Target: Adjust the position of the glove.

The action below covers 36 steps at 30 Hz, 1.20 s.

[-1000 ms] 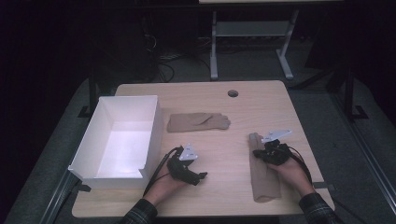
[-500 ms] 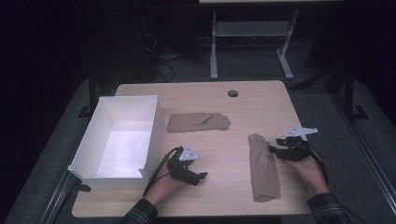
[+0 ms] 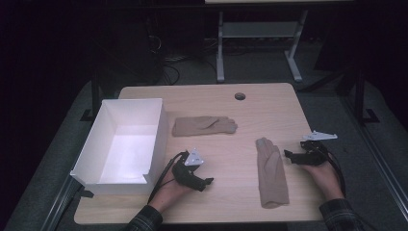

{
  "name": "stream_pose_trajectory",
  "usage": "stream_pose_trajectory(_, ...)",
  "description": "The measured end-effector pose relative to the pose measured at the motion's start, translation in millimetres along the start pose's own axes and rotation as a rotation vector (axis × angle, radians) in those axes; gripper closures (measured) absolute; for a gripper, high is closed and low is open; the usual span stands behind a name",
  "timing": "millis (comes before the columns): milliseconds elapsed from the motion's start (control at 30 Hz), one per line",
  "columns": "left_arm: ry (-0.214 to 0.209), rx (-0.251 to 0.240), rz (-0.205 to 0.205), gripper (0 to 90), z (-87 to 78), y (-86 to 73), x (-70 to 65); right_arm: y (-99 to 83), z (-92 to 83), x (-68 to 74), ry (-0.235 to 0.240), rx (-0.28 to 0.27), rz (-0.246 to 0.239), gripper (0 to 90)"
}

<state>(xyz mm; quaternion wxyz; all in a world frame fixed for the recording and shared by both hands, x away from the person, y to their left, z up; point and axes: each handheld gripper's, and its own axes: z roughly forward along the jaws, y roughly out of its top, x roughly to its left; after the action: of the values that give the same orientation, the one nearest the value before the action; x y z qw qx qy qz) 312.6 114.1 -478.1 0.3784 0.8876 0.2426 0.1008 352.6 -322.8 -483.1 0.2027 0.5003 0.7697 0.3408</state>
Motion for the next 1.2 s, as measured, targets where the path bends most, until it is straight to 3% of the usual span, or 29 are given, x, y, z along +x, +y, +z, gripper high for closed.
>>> stream_pose_trajectory(100, 0.007, -0.007, 0.002, 15.6, -1.5, -0.1, 0.9, 0.0, 0.0, 0.5, -0.006, 0.005, 0.008, 16.6)
stream_pose_trajectory(200, 0.016, -0.005, -0.039, 39.0, -5.2, 2.7, 2.4, -0.1, 0.0, 0.8, -0.009, 0.005, 0.011, 16.5)
stream_pose_trajectory(233, 0.009, 0.003, -0.067, 44.0, -5.7, 4.8, 3.6, -0.1, 0.0, 0.8, -0.009, 0.004, 0.009, 16.5)
stream_pose_trajectory(300, 0.016, 0.025, -0.074, 55.5, -7.7, 8.8, 5.7, -0.1, 0.0, 0.8, -0.009, 0.005, 0.011, 16.5)
stream_pose_trajectory(500, 0.002, 0.01, -0.145, 88.4, -7.2, 27.8, 15.2, -0.1, -0.1, 0.9, -0.009, 0.005, 0.012, 16.5)
stream_pose_trajectory(667, 0.035, 0.018, -0.127, 89.4, -1.8, 42.4, 21.8, 0.1, 0.3, 0.4, -0.008, 0.005, 0.005, 16.5)
stream_pose_trajectory(767, 0.035, 0.012, -0.14, 89.4, 2.5, 50.1, 27.5, 0.1, 0.3, 0.4, -0.008, 0.005, 0.004, 16.5)
stream_pose_trajectory(867, 0.059, 0.015, -0.125, 89.5, 8.0, 56.7, 36.5, 0.1, 0.3, 0.4, -0.008, 0.006, 0.004, 16.5)
stream_pose_trajectory(1067, 0.087, -0.019, -0.156, 89.5, 17.3, 64.7, 58.2, 0.5, 0.6, 0.5, -0.006, 0.006, 0.004, 16.5)
stream_pose_trajectory(1200, 0.128, -0.014, -0.125, 89.4, 23.8, 72.1, 70.8, 0.6, 0.6, 0.6, -0.006, 0.005, 0.007, 16.5)
